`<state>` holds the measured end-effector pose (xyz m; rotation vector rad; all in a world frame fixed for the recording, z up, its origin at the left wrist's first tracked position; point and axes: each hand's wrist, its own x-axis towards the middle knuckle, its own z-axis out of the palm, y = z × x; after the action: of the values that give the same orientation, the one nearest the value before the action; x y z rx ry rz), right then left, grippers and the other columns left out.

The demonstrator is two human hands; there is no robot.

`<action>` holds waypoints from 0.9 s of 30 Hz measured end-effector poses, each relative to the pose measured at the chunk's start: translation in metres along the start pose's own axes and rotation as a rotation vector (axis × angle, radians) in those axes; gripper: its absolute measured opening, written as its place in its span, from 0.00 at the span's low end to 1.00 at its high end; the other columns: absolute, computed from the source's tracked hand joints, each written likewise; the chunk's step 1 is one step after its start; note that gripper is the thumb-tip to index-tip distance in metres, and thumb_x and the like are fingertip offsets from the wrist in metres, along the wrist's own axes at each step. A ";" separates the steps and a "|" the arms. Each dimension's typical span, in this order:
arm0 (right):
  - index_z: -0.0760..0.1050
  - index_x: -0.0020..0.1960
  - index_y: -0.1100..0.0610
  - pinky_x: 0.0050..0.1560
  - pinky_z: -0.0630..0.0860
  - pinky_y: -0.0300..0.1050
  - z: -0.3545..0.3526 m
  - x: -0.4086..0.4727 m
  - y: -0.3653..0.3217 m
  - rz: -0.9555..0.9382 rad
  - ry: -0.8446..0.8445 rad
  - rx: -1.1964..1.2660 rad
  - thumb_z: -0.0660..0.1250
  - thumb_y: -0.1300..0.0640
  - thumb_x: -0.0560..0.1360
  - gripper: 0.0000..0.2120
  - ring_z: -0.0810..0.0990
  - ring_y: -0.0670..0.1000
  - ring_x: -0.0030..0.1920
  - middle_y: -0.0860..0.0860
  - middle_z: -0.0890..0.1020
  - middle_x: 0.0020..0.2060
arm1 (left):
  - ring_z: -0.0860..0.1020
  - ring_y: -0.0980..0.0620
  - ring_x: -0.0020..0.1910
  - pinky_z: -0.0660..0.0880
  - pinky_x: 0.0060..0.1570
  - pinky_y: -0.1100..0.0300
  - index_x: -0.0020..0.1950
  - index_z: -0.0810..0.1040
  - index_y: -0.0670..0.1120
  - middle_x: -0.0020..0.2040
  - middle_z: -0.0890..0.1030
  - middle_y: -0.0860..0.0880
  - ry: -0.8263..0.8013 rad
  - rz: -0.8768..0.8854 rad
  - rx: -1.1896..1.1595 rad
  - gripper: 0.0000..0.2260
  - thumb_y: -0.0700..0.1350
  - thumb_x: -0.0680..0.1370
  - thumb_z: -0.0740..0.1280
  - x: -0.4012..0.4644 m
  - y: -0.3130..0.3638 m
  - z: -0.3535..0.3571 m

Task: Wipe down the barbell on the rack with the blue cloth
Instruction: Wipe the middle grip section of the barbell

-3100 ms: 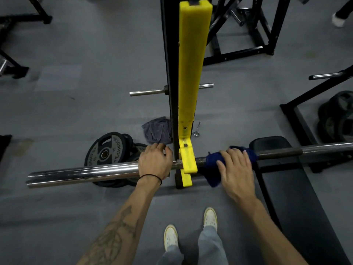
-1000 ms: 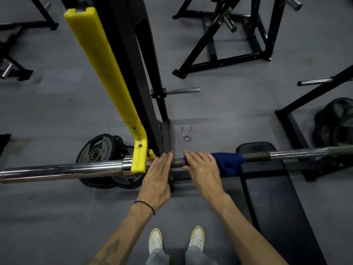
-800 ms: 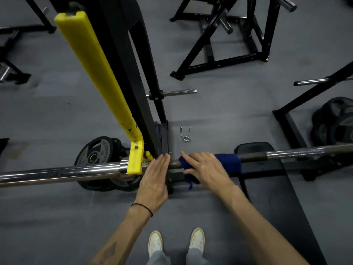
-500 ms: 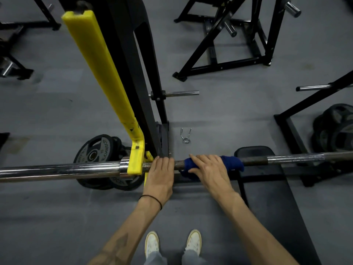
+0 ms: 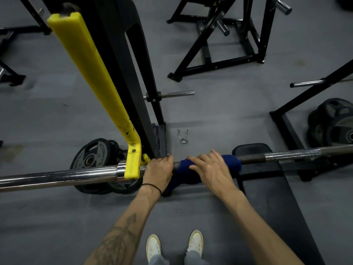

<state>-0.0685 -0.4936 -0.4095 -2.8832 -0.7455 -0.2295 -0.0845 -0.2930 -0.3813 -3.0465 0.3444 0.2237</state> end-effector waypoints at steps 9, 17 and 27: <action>0.67 0.77 0.60 0.77 0.52 0.60 0.005 -0.036 -0.010 0.277 0.075 -0.001 0.60 0.58 0.79 0.26 0.67 0.63 0.76 0.57 0.73 0.74 | 0.82 0.42 0.51 0.76 0.46 0.54 0.55 0.80 0.46 0.51 0.84 0.45 -0.165 0.028 0.076 0.12 0.51 0.77 0.64 0.018 0.001 -0.020; 0.55 0.82 0.61 0.78 0.53 0.56 0.003 -0.023 -0.063 0.016 -0.115 -0.065 0.53 0.59 0.71 0.38 0.59 0.57 0.81 0.58 0.61 0.81 | 0.81 0.42 0.56 0.76 0.51 0.53 0.58 0.78 0.47 0.56 0.82 0.44 -0.194 0.011 -0.060 0.11 0.47 0.77 0.64 0.019 0.000 -0.018; 0.57 0.81 0.63 0.77 0.53 0.57 0.008 -0.020 -0.121 0.168 -0.069 0.064 0.77 0.61 0.62 0.52 0.57 0.61 0.81 0.60 0.59 0.81 | 0.75 0.43 0.64 0.68 0.70 0.56 0.66 0.76 0.37 0.64 0.77 0.41 0.447 0.061 -0.394 0.20 0.34 0.74 0.66 -0.057 -0.025 0.034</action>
<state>-0.1449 -0.3965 -0.4081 -2.8843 -0.5077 -0.0837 -0.1386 -0.2538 -0.4047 -3.4577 0.4654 -0.4504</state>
